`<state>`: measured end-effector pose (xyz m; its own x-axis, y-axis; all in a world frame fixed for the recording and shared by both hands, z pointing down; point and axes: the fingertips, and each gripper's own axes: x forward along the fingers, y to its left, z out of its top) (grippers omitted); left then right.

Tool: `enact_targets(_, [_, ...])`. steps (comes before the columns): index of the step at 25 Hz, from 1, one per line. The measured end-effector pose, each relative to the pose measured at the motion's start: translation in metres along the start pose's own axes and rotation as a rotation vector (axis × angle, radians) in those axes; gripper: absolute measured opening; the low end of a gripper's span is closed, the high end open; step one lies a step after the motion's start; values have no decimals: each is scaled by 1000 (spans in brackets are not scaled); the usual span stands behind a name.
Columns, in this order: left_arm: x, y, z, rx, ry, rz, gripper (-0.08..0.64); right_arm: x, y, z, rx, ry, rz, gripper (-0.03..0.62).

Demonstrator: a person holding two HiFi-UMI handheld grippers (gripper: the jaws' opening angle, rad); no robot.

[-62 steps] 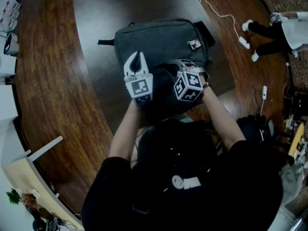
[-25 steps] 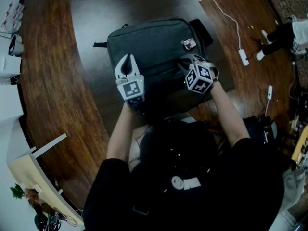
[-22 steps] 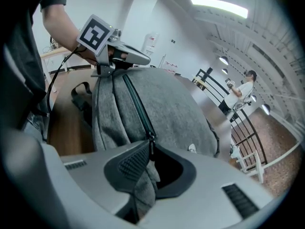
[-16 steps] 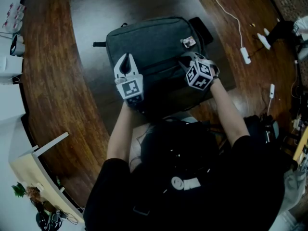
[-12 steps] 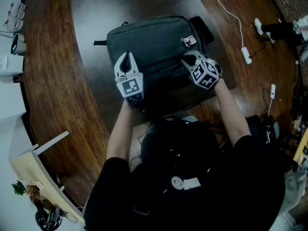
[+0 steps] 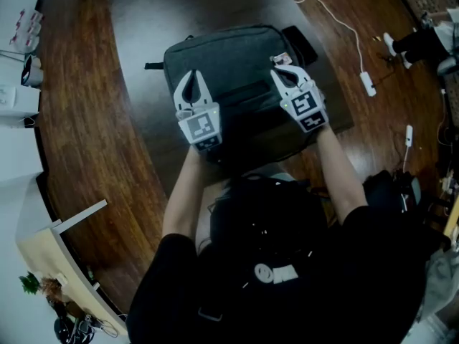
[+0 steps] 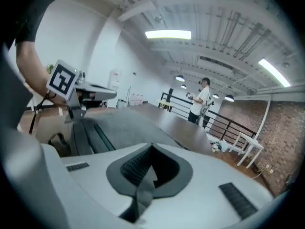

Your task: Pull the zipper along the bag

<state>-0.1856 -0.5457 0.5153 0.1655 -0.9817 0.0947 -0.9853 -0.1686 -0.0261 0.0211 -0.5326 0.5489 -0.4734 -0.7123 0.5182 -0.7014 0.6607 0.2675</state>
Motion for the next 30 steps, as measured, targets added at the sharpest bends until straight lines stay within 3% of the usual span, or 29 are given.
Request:
enact_targets(5, [-15, -12, 65, -18, -155, -21, 6, -14, 45, 106, 120, -315, 10, 11])
enact_targets(9, [-32, -20, 104, -18, -251, -48, 6, -29, 60, 148, 221, -459, -19, 11])
enact_targets(13, [-50, -30, 118, -28, -276, -60, 6, -39, 68, 153, 284, -492, -22, 11])
enact_targets(18, [-67, -46, 123, -7, -280, -46, 6, -62, 70, 152, 285, -493, -32, 11])
enact_targets(25, [-104, -71, 138, 37, -297, -2, 6, -103, 76, 150, 283, -573, -3, 11])
enact_targets(30, [-150, -113, 141, 53, -297, 34, 6, -158, 91, 127, 265, -600, 42, 11])
